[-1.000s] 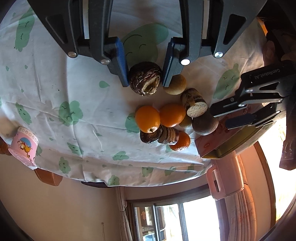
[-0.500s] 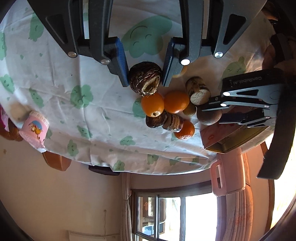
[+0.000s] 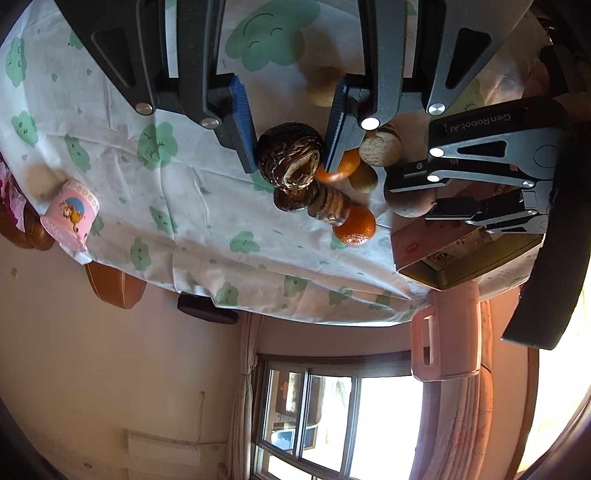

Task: Organize fruits
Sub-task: 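Lift the swirled fruit with the right tool while the left tool approaches the pile, then close the left tool on the round crumb-topped slice, then carry the slice with the left tool over the tin while the right tool carries the swirled fruit, then open the left tool to drop the slice in the tin while the right tool releases the swirled fruit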

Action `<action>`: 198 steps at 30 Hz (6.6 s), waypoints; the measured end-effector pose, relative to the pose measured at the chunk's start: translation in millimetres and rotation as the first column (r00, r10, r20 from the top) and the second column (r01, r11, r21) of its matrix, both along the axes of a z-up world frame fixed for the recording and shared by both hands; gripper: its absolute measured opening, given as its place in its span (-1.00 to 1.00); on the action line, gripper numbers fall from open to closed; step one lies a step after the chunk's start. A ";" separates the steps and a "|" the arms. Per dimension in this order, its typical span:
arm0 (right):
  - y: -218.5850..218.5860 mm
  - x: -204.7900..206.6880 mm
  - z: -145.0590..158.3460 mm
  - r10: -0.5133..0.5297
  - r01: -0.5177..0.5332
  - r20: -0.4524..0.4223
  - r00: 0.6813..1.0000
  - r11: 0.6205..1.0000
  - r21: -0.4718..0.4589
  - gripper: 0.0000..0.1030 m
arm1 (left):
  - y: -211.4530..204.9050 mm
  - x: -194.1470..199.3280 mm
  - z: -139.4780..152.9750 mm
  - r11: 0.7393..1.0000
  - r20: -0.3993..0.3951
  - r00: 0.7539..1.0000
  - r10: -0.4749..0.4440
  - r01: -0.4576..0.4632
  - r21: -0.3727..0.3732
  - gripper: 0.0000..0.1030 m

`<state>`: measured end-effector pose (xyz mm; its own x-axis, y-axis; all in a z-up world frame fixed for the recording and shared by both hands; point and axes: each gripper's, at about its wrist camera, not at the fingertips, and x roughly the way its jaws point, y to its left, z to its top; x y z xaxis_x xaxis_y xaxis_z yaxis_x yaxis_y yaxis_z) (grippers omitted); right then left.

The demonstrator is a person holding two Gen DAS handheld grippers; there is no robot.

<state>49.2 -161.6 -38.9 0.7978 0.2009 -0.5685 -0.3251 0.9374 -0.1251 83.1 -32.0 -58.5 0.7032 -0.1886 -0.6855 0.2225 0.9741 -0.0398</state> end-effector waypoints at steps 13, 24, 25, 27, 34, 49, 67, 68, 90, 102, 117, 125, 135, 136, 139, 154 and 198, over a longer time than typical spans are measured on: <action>3.5 -8.8 7.7 0.002 -0.003 0.082 0.997 1.000 0.007 -0.26 | 4.8 -10.7 9.9 1.000 0.080 0.996 0.031 -0.030 -0.006 -0.06; 0.2 -13.0 10.4 0.002 -0.006 0.107 0.994 0.999 0.035 -0.26 | 6.9 -22.3 16.9 0.999 0.156 0.986 0.052 -0.052 -0.007 -0.06; -0.1 -13.4 10.6 0.003 -0.007 0.109 0.994 0.999 0.036 -0.26 | 6.8 -23.0 17.6 0.999 0.163 0.985 0.055 -0.054 -0.008 -0.06; -0.5 -14.7 11.1 0.003 -0.007 0.115 0.993 0.999 0.038 -0.26 | 7.6 -24.9 18.8 0.998 0.176 0.983 0.058 -0.057 -0.012 -0.06; -2.8 -18.2 13.2 0.001 -0.009 0.136 0.991 0.998 0.054 -0.26 | 11.5 -30.3 21.9 0.997 0.212 0.974 0.078 -0.074 -0.025 -0.06; -7.6 -24.2 16.1 -0.006 -0.008 0.171 0.985 0.997 0.080 -0.26 | 16.1 -35.4 26.5 0.996 0.238 0.967 0.093 -0.085 -0.041 -0.48; -24.8 -26.6 18.0 -0.046 0.023 0.186 0.981 0.992 0.122 -0.26 | -7.7 -36.7 27.3 0.998 0.154 0.988 -0.032 0.041 -0.055 0.50; -27.0 -26.2 18.0 -0.051 0.028 0.183 0.982 0.991 0.128 -0.26 | -16.3 -34.3 25.0 0.997 0.134 0.989 -0.059 0.065 -0.041 0.50; -34.8 -23.2 17.2 -0.065 0.040 0.157 0.985 0.987 0.155 -0.26 | -30.0 -22.1 6.1 0.992 0.047 0.993 -0.107 0.110 -0.061 -0.33; -35.0 -26.8 18.6 -0.057 0.028 0.179 0.982 0.987 0.159 -0.26 | -13.8 -36.8 20.4 0.995 0.170 0.985 -0.018 0.033 -0.089 -0.33; -34.6 -34.0 21.2 -0.046 0.009 0.214 0.976 0.986 0.168 -0.26 | -7.7 -53.3 28.8 0.996 0.273 0.962 0.033 -0.009 -0.088 -0.33; -35.9 -40.2 23.5 -0.041 -0.004 0.245 0.969 0.984 0.180 -0.26 | -5.1 -61.8 32.7 0.995 0.319 0.946 0.057 -0.029 -0.093 -0.33; -33.7 -43.6 24.5 -0.028 -0.016 0.266 0.964 0.986 0.165 -0.26 | -1.7 -69.5 36.1 0.994 0.349 0.934 0.077 -0.044 -0.100 -0.33; -32.5 -43.9 24.6 -0.024 -0.020 0.268 0.963 0.987 0.158 -0.26 | -0.7 -70.2 36.2 0.994 0.346 0.935 0.077 -0.044 -0.101 -0.33; -24.2 -42.4 24.4 0.002 -0.038 0.263 0.965 0.991 0.132 -0.26 | 6.6 -68.1 35.8 0.993 0.326 0.941 0.087 -0.055 -0.106 -0.33; 64.8 5.6 60.1 0.253 -0.275 0.146 0.956 0.948 0.162 -0.26 | 112.8 -48.3 46.7 0.961 0.254 0.929 0.270 -0.246 -0.125 -0.33; 122.5 42.9 25.4 0.310 -0.308 -0.012 0.951 0.947 0.090 0.39 | 168.9 -28.5 26.6 0.939 0.195 0.920 0.339 -0.319 -0.127 0.82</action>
